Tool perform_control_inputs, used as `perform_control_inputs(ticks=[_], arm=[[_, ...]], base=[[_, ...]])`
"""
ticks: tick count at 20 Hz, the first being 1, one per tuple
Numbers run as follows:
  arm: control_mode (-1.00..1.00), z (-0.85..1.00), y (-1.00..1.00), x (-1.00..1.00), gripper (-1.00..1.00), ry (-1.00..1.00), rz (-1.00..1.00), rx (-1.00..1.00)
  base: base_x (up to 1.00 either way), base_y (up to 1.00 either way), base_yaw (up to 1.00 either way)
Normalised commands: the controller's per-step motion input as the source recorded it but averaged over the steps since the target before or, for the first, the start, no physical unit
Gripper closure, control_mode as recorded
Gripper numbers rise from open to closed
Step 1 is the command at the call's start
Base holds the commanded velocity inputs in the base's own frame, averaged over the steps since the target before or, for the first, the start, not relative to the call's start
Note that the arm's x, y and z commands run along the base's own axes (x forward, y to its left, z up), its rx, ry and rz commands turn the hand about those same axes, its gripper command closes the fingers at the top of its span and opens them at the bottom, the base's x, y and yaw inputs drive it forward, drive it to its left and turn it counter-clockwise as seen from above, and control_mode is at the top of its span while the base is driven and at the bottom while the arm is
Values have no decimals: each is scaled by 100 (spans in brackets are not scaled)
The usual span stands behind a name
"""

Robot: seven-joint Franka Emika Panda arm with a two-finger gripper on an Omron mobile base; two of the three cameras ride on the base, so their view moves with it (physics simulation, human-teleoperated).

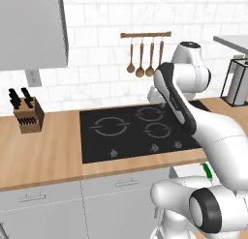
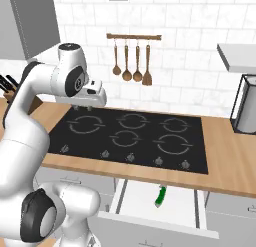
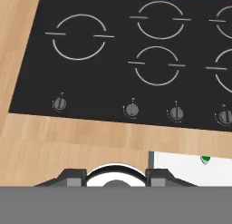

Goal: Pick up the knife from the drawer and place it on the cutting board. Then place the meat from the plate to the cutting board.

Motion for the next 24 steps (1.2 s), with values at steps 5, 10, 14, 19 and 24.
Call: perform_control_inputs(ticks=[5,10,14,19,24], arm=[[100,0,1,0,-100,0,0,0],[100,0,0,0,-100,0,0,0],[100,0,0,0,-100,0,0,0],[100,0,0,0,-100,0,0,0],[-100,-13,0,-6,-100,0,0,0]], base=[[0,46,-12],[0,63,-31],[28,13,-27],[35,11,-20],[2,2,-4]])
